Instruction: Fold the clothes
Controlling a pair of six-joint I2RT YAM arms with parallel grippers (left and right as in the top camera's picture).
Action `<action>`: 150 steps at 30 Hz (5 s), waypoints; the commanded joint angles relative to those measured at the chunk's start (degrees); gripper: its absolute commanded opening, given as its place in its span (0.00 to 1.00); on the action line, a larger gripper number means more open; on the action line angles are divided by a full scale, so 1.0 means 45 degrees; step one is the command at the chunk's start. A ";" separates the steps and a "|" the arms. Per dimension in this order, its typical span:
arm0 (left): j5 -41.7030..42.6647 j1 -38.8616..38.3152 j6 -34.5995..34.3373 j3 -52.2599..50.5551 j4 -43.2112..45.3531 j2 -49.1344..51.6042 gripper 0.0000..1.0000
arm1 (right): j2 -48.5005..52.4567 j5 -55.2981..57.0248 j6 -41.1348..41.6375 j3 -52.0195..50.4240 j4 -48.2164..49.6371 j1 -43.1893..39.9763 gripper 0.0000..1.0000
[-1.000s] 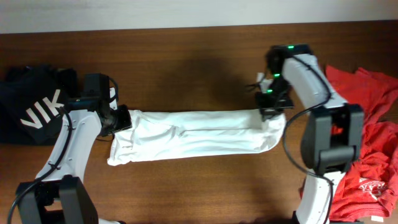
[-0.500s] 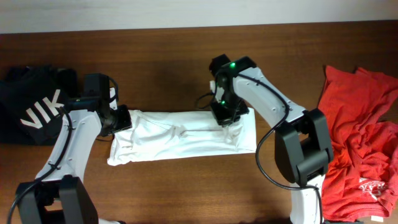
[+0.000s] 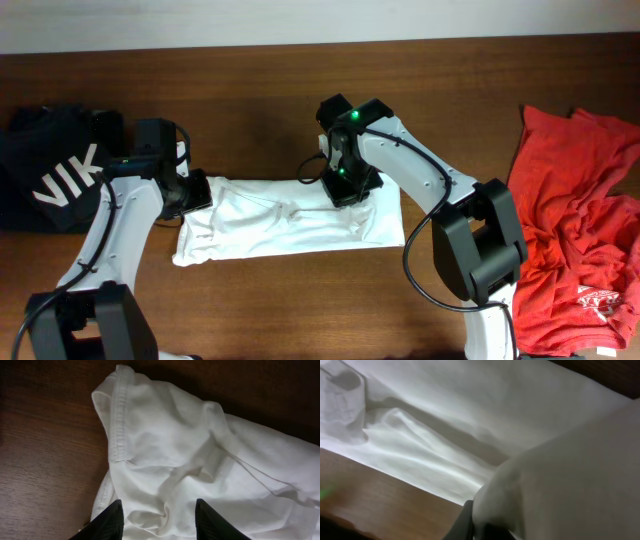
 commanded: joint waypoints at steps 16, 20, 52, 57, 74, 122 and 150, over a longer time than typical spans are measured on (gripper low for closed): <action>0.0141 0.0019 0.0024 0.0039 -0.0078 -0.0073 0.46 | -0.0155 -0.0792 -0.0238 0.0199 0.0840 0.0471 0.36; 0.0136 0.0019 0.0029 0.0039 -0.0102 -0.0073 0.46 | -0.0437 -0.0044 -0.0112 0.0325 0.0291 -0.0199 0.27; 0.2924 0.1773 0.4201 0.0039 -0.0019 0.3842 0.70 | -0.2545 0.2302 0.0291 0.0311 -0.2555 -0.3842 0.36; 0.4051 0.1758 0.4197 0.0039 -0.0063 0.4741 0.47 | -0.2545 0.2302 0.0291 0.0311 -0.2550 -0.3842 0.36; 0.0539 0.2633 0.2482 0.6188 -0.5071 0.4517 0.00 | -0.2545 0.3672 0.0044 0.0311 -0.2297 -0.4983 0.47; 0.2419 -0.7592 0.0597 0.6237 -0.4337 0.4522 0.12 | -0.2545 0.3580 -0.0194 0.0311 -0.2463 -0.5450 0.47; 0.1462 -0.2701 0.2137 0.7932 -0.3075 0.6698 0.54 | -0.2467 -0.5129 -0.4809 -0.0452 -0.1457 -0.1302 0.41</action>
